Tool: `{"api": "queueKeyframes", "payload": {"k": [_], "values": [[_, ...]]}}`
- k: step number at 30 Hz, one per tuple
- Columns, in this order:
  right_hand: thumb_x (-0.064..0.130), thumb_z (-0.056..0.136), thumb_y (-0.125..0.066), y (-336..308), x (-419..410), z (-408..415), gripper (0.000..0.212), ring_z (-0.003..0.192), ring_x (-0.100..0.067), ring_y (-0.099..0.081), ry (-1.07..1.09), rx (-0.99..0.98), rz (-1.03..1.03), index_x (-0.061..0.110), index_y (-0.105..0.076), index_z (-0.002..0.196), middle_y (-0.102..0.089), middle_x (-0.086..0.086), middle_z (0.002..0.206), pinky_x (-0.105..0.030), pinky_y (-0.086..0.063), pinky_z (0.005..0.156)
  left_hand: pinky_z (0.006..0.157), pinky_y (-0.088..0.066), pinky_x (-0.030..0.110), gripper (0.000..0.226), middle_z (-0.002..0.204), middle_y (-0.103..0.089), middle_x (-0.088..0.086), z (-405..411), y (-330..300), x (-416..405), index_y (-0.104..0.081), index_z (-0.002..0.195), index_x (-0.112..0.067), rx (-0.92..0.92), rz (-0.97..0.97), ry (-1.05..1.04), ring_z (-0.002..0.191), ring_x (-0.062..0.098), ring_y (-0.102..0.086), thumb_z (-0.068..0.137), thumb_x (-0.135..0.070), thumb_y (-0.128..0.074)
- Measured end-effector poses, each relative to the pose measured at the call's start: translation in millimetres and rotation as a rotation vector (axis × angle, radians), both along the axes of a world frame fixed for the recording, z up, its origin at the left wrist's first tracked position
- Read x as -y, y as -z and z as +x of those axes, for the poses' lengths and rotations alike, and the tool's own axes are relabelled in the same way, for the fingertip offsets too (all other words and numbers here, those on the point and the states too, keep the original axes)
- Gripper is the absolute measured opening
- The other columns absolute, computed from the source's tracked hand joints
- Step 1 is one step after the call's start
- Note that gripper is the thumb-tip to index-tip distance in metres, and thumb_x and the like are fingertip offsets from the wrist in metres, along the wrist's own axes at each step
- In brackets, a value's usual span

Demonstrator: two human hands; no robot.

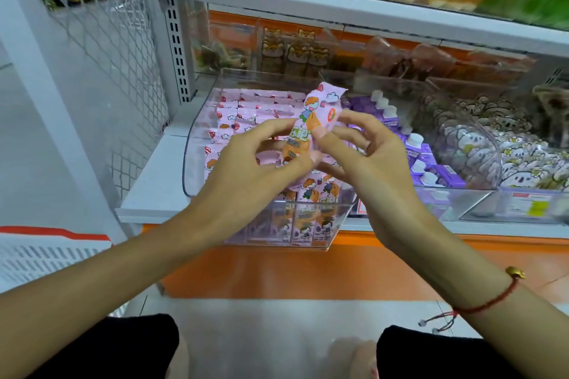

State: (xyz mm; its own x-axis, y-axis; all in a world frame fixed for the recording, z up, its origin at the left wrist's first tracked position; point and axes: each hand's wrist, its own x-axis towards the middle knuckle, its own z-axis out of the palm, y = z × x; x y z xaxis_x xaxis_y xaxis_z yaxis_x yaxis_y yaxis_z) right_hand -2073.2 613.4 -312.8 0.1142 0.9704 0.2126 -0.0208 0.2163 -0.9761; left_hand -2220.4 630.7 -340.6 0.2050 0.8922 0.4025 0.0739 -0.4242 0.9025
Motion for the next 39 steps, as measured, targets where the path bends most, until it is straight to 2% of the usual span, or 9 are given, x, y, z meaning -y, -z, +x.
{"api": "queueKeyframes", "payload": {"k": [5, 8, 12, 16, 20, 25, 30, 35, 39], "values": [[0.020, 0.085, -0.067, -2, -2, 5, 0.032, 0.091, -0.010, -0.069, -0.045, 0.072, -0.051, 0.012, -0.059, 0.116, -0.071, -0.001, 0.101, -0.032, -0.056, 0.084, 0.070, -0.051, 0.012, 0.042, 0.085, -0.064, -0.027, 0, -2, 2, -0.057, 0.104, -0.053, -0.008, 0.043, -0.029, 0.077, -0.003, -0.057, 0.079, -0.025, -0.075], [0.012, 0.092, -0.058, -2, -5, 7, 0.031, 0.093, -0.006, -0.065, -0.156, 0.133, -0.051, 0.015, -0.056, 0.123, -0.071, 0.004, 0.104, -0.021, -0.051, 0.083, 0.080, -0.051, 0.015, 0.040, 0.092, -0.066, -0.022, -3, -2, -1, -0.058, 0.117, -0.035, -0.022, 0.007, -0.029, 0.083, -0.005, -0.061, 0.082, -0.020, -0.073], [0.011, 0.084, -0.069, 0, -6, 11, 0.029, 0.080, -0.007, -0.066, -0.095, 0.183, 0.002, 0.015, -0.061, 0.112, -0.073, 0.003, 0.089, -0.018, -0.051, 0.073, 0.084, -0.046, 0.008, 0.027, 0.109, -0.068, -0.014, -4, -1, -2, -0.057, 0.109, -0.029, -0.014, -0.025, 0.001, 0.100, -0.005, -0.063, 0.089, -0.013, -0.065], [0.017, 0.076, -0.076, 1, -7, 12, 0.037, 0.076, -0.014, -0.071, -0.026, 0.125, -0.017, 0.014, -0.063, 0.110, -0.073, 0.000, 0.082, -0.025, -0.057, 0.074, 0.077, -0.049, 0.008, 0.034, 0.109, -0.069, -0.020, 0, -4, 4, -0.062, 0.116, -0.032, -0.033, -0.019, 0.064, 0.099, -0.004, -0.064, 0.082, -0.030, -0.068], [0.025, 0.085, -0.067, -4, -7, 13, 0.030, 0.070, -0.011, -0.068, -0.102, 0.155, -0.079, 0.014, -0.065, 0.113, -0.069, -0.001, 0.084, -0.023, -0.057, 0.070, 0.075, -0.050, 0.013, 0.031, 0.101, -0.070, -0.019, -2, -9, 3, -0.066, 0.112, -0.033, -0.075, -0.042, -0.018, 0.087, -0.002, -0.065, 0.081, -0.032, -0.068], [0.033, 0.086, -0.066, -7, -8, 15, 0.028, 0.045, -0.010, -0.049, -0.044, 0.126, -0.189, 0.006, -0.064, 0.093, -0.059, -0.001, 0.068, -0.018, -0.040, 0.041, 0.065, -0.053, 0.013, 0.031, 0.095, -0.075, -0.009, -2, -15, 8, -0.074, 0.104, -0.023, 0.027, -0.419, 0.108, 0.083, 0.001, -0.070, 0.080, -0.041, -0.068], [0.048, 0.082, -0.065, -8, -8, 15, 0.042, 0.035, -0.010, -0.040, 0.007, 0.167, -0.239, 0.008, -0.060, 0.090, -0.053, 0.003, 0.050, -0.015, -0.029, 0.036, 0.055, -0.056, 0.021, 0.023, 0.083, -0.076, -0.002, 0, -23, 11, -0.080, 0.076, -0.029, 0.180, -0.646, 0.242, 0.069, 0.010, -0.073, 0.060, -0.045, -0.072], [0.050, 0.083, -0.063, -7, -9, 16, 0.043, 0.037, -0.011, -0.040, -0.014, 0.202, -0.239, 0.007, -0.063, 0.089, -0.054, 0.002, 0.051, -0.016, -0.030, 0.039, 0.055, -0.056, 0.020, 0.024, 0.088, -0.076, -0.002, -1, -21, 10, -0.078, 0.078, -0.037, 0.152, -0.638, 0.273, 0.071, 0.009, -0.073, 0.058, -0.049, -0.072], [0.040, 0.087, -0.063, -7, -7, 14, 0.033, 0.046, -0.008, -0.050, -0.044, 0.147, -0.161, 0.007, -0.064, 0.093, -0.058, 0.007, 0.056, -0.021, -0.043, 0.043, 0.061, -0.054, 0.015, 0.036, 0.087, -0.076, -0.004, -2, -20, 12, -0.078, 0.092, -0.024, 0.075, -0.524, 0.191, 0.071, 0.006, -0.072, 0.066, -0.047, -0.071]]}}
